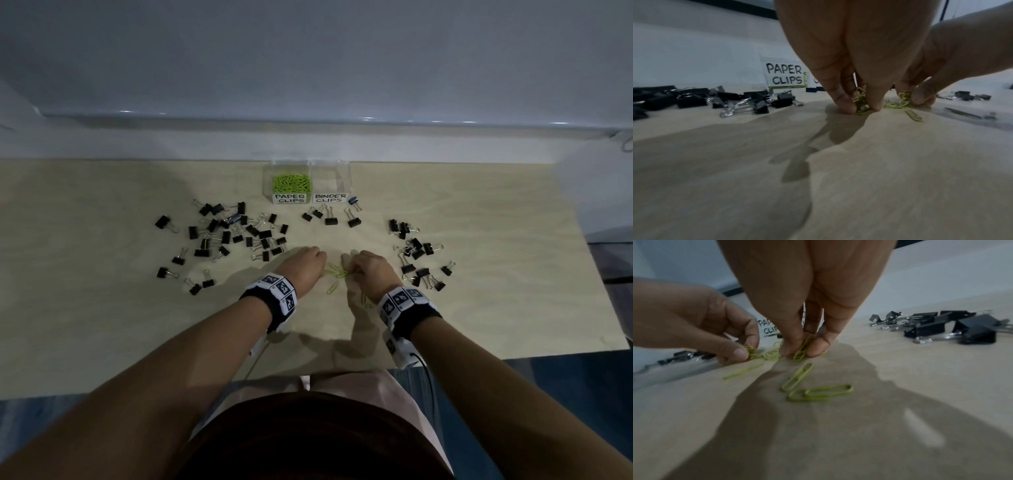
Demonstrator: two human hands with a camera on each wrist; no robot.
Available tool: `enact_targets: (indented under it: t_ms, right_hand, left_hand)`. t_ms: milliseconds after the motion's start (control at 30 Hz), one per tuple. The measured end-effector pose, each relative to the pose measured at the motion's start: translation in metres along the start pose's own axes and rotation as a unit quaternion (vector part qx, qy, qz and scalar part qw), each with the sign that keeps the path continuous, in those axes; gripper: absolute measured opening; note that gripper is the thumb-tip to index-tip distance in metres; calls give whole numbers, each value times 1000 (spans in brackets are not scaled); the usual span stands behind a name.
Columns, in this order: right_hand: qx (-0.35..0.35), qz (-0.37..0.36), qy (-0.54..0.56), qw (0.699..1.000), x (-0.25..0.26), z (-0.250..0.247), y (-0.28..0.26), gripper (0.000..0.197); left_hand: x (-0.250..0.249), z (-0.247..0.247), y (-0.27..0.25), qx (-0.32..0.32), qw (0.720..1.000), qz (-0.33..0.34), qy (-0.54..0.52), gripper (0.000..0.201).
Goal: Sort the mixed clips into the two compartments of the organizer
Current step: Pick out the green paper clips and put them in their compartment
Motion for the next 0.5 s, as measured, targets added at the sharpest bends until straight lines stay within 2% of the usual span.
enact_targets:
  t_ms: [100, 233, 400, 500]
  right_hand:
    - [-39, 35, 57, 997, 1, -13, 6, 10]
    - [-85, 67, 153, 982, 24, -42, 33, 8]
    - [-152, 20, 159, 975, 78, -78, 102, 5]
    - [-148, -1, 86, 985, 104, -81, 143, 8]
  left_hand:
    - [16, -13, -2, -24, 992, -43, -120, 19]
    - [44, -56, 1, -134, 962, -87, -224, 15]
    - [88, -119, 25, -225, 925, -163, -260, 15]
    - [102, -138, 42, -227, 927, -189, -233, 11]
Point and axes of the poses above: each hand's wrist, its own y-axis towards the middle knuckle, its own z-axis out of the palm, x = y × z, the point moved 5 cm from there along y, towards the middle knuckle, and after that the axes turned 3 degrees about -z, right-handed, at the moved point
